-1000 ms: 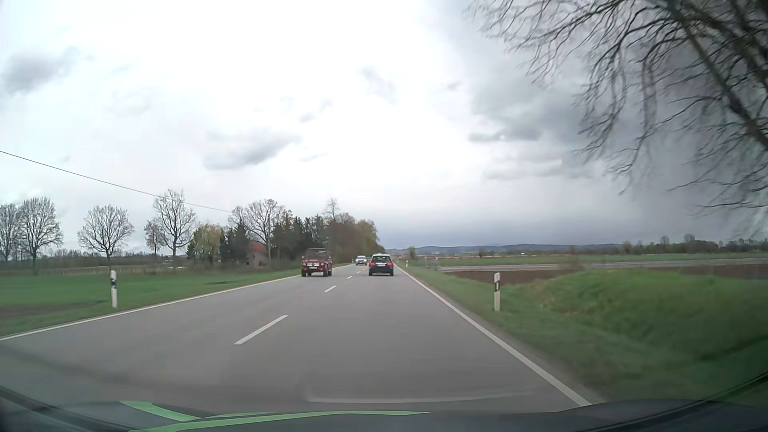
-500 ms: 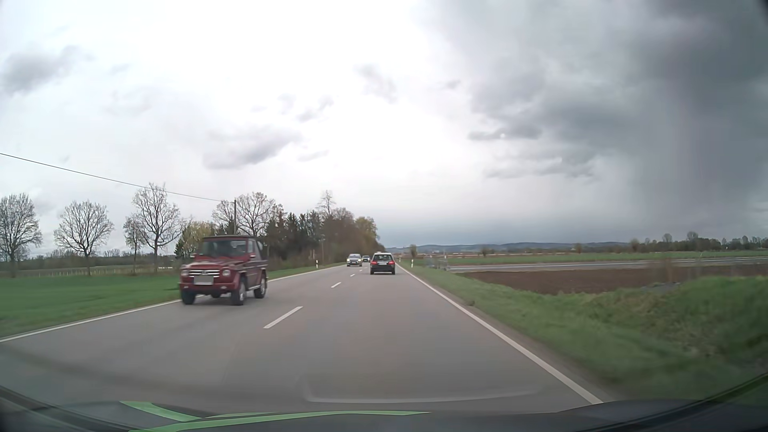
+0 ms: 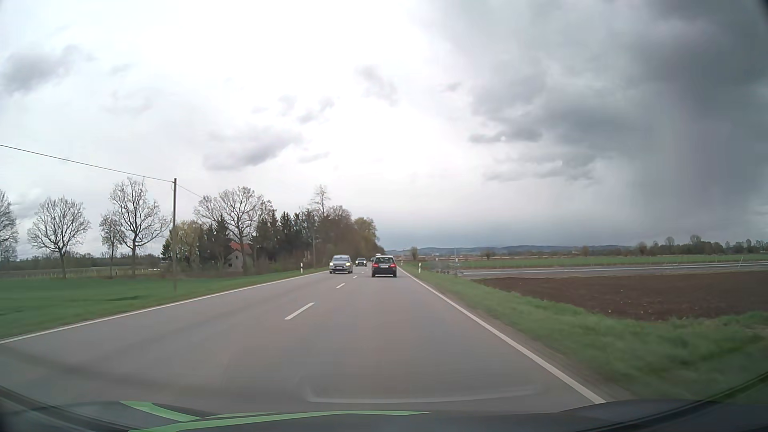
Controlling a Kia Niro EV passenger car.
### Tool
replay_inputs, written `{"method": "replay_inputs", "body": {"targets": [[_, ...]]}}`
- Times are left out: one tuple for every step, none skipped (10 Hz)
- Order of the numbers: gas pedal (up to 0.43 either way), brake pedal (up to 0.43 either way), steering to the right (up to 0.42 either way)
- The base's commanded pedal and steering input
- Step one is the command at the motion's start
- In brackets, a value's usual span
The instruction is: Follow the waypoints while adhering to traffic rules and regulations
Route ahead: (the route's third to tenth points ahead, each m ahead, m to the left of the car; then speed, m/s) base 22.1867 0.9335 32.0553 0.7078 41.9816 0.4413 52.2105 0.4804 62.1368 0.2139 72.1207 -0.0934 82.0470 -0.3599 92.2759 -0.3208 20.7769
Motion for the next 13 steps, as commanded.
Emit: {"method": "replay_inputs", "body": {"targets": [[0.150, 0.000, -0.001], [0.150, 0.000, -0.001], [0.150, 0.000, -0.001], [0.150, 0.000, -0.001], [0.150, 0.000, -0.001], [0.150, 0.000, -0.001], [0.150, 0.000, -0.001], [0.150, 0.000, -0.001], [0.150, 0.000, -0.001], [0.150, 0.000, 0.000], [0.150, 0.000, 0.000], [0.150, 0.000, 0.000], [0.157, 0.000, 0.000]]}}
